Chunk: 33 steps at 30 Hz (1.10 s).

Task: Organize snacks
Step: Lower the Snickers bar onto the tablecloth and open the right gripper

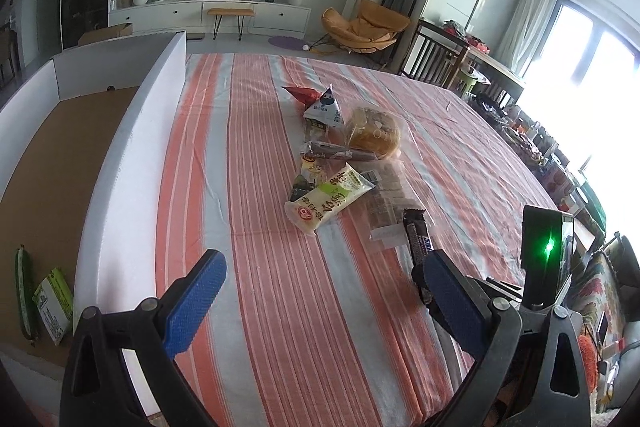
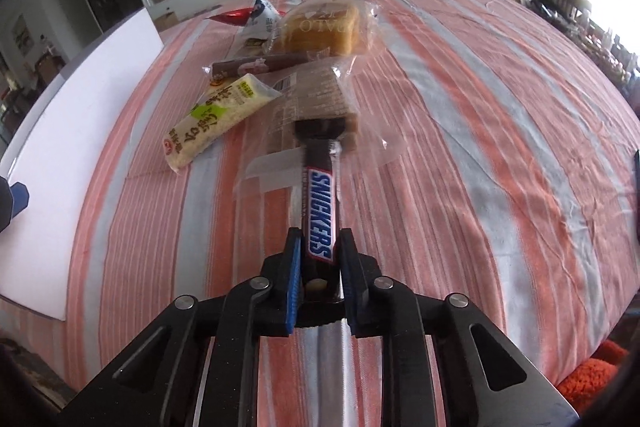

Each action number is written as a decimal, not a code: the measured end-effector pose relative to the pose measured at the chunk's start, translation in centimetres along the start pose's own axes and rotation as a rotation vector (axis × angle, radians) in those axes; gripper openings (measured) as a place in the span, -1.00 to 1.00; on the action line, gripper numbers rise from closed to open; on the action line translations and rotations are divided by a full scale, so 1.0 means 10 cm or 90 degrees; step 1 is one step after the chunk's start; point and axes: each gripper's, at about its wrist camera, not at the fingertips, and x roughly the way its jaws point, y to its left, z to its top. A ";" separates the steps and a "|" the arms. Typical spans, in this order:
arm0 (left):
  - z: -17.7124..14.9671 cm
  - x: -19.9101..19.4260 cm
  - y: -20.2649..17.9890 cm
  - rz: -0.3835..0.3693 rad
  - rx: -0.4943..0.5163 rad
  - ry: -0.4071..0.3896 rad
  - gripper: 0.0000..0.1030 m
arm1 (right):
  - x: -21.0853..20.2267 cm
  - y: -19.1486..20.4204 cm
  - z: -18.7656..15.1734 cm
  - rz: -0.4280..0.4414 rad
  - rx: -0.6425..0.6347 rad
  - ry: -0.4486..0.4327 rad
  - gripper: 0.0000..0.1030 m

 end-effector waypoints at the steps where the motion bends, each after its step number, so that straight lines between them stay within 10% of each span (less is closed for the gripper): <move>1: 0.00 0.00 0.00 0.001 0.001 0.001 0.92 | -0.02 -0.05 0.02 -0.006 0.004 -0.003 -0.64; 13: -0.07 0.16 -0.15 -0.002 0.027 0.039 0.92 | -0.03 -0.91 0.30 -0.031 0.075 -0.031 -0.61; 19: -0.12 0.31 -0.25 0.000 0.053 0.077 0.92 | 0.02 -0.92 0.27 -0.041 0.093 -0.023 -0.02; 33: 0.20 0.63 -0.36 -0.014 0.150 0.176 0.92 | -0.02 -1.07 0.23 -0.001 0.148 -0.036 0.21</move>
